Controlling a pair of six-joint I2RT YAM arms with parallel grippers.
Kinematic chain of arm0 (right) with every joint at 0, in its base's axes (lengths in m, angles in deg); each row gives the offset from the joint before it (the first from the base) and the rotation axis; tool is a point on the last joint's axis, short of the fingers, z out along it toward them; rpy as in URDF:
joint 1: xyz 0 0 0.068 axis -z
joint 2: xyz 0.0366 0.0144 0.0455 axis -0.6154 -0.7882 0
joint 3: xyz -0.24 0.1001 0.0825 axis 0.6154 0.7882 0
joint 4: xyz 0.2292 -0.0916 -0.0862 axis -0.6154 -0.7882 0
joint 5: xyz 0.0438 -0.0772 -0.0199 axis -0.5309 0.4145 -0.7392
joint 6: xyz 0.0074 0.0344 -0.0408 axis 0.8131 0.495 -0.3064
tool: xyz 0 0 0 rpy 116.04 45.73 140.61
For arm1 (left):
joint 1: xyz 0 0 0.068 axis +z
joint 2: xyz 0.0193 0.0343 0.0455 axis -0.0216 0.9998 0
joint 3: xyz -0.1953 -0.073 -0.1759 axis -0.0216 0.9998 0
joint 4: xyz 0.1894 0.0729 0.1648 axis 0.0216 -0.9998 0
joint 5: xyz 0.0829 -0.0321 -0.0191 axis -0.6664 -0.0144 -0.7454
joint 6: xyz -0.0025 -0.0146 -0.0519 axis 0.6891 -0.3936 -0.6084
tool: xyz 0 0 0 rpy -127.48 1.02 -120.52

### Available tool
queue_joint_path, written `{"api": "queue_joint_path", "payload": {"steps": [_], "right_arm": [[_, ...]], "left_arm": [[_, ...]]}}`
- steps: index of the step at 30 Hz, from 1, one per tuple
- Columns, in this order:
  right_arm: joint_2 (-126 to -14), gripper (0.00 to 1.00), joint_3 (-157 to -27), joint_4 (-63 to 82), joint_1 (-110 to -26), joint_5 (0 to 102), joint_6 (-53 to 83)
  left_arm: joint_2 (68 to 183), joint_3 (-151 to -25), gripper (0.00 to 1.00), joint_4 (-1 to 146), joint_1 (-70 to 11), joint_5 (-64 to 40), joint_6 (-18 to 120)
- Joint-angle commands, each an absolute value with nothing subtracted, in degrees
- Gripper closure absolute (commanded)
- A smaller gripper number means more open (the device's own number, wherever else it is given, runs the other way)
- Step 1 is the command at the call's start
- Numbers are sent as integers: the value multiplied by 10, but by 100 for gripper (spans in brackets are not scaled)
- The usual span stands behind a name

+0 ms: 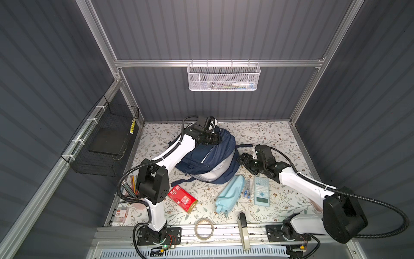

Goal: Pack books, pencil case, and school supplies into a backpack
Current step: Close the student bag at the center of the table, then rotate the student bag at the top-center of the table, then pick up the student bag from the top-center of the table.

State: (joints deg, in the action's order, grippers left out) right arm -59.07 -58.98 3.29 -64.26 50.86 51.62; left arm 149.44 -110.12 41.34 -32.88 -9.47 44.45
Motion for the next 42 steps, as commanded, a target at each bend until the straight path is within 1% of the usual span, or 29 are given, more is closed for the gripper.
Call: {"api": "queue_joint_path", "payload": {"steps": [1, 3, 6, 8, 11, 13, 17, 19, 21, 25, 28, 31, 35, 36, 37, 40, 42], "right_arm": [[-612, 18, -582, 63, -645, 482, 502], [-638, 18, -590, 91, -645, 488, 501], [-692, 18, -626, 94, -640, 492, 488], [-730, 18, -651, 97, -638, 491, 479], [-786, 20, -695, 93, -629, 480, 471], [-803, 21, -710, 99, -625, 482, 464], [-826, 25, -753, 71, -613, 515, 438], [-846, 27, -774, 71, -595, 499, 435], [-868, 29, -801, 66, -577, 482, 434], [-890, 27, -858, 23, -563, 508, 407], [-896, 26, -891, -6, -548, 493, 406], [-846, 23, -884, -37, -557, 532, 383], [-738, 15, -850, -83, -596, 596, 343], [-715, 6, -840, -92, -608, 615, 339], [-689, 1, -826, -94, -621, 633, 332], [-634, 1, -795, -113, -644, 635, 325], [-598, 1, -759, -91, -659, 628, 331]], "left_arm": [[1488, -1093, 41, 436, -327, -95, 436], [1476, -1093, 28, 426, -325, -108, 442], [1448, -1086, 13, 415, -315, -120, 448], [1424, -1072, 9, 409, -306, -124, 450], [1378, -1030, 7, 405, -293, -140, 454], [1349, -993, 7, 398, -281, -149, 455], [1280, -885, 11, 424, -245, -166, 440], [1256, -843, 13, 438, -226, -163, 426], [1234, -804, 13, 459, -217, -166, 412], [1207, -740, 14, 497, -215, -189, 384], [1199, -691, 14, 531, -210, -189, 355], [1190, -645, 13, 563, -200, -200, 325], [1169, -593, 14, 584, -177, -225, 283], [1164, -580, 14, 590, -169, -221, 272], [1158, -567, 14, 595, -160, -220, 255], [1143, -523, 14, 622, -140, -223, 200], [1148, -503, 14, 643, -136, -221, 167]]}}
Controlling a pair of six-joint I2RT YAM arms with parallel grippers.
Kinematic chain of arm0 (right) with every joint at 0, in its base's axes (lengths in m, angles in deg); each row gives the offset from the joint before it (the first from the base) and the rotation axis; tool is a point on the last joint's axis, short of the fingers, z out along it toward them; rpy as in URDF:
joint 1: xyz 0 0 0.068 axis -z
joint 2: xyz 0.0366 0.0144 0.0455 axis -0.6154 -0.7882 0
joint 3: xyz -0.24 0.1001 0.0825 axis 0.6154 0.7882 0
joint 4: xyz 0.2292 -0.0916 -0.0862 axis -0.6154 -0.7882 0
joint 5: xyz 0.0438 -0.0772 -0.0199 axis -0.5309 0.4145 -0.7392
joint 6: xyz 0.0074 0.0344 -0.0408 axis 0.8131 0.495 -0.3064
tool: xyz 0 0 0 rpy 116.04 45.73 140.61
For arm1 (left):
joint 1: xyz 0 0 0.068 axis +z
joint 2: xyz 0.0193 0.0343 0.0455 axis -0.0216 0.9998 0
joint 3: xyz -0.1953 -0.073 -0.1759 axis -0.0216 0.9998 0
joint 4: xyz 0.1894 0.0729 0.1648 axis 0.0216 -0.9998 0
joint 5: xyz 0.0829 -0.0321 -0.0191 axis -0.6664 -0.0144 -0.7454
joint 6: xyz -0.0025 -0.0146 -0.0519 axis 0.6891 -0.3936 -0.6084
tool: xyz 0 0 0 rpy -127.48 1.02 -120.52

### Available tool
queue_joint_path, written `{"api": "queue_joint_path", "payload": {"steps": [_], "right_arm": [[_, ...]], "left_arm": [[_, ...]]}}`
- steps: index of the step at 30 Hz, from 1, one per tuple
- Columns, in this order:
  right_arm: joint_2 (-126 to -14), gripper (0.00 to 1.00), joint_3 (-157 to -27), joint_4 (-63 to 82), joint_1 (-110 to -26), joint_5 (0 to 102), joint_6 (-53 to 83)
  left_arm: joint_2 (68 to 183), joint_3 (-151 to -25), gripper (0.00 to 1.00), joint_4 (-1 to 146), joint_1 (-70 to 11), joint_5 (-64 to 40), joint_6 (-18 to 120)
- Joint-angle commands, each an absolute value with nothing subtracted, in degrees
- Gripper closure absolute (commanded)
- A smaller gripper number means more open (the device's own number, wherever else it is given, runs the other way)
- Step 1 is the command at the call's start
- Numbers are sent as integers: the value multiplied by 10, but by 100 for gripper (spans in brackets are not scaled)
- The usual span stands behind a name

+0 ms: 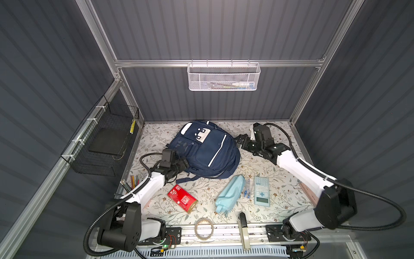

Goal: Pack books, pencil case, and school supplies into a backpack
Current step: Pick up the student bag from the top-center of the table.

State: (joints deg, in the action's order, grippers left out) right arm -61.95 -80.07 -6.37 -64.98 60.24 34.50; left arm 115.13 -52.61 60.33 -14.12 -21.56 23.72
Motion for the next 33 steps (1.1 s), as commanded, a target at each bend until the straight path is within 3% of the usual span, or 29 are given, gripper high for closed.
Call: {"api": "queue_joint_path", "payload": {"steps": [1, 8, 16, 18, 22, 28, 33], "right_arm": [[-583, 1, -741, -79, -667, 623, 335], [-539, 1, -670, -17, -766, 649, 319], [-584, 1, -645, 41, -849, 676, 329], [-601, 1, -652, 47, -867, 685, 323], [-633, 1, -663, 72, -905, 698, 307], [-683, 3, -696, 95, -956, 714, 323], [-745, 10, -740, 123, -980, 702, 343]], "left_arm": [[1154, -496, 14, 655, -136, -220, 150], [1204, -470, 32, 748, -135, -246, 97], [1266, -478, 40, 785, -135, -226, 87], [1273, -477, 49, 803, -136, -219, 84], [1287, -492, 100, 811, -136, -190, 85], [1243, -496, 100, 798, -139, -153, 67], [1194, -502, 100, 771, -142, -142, 58]]}}
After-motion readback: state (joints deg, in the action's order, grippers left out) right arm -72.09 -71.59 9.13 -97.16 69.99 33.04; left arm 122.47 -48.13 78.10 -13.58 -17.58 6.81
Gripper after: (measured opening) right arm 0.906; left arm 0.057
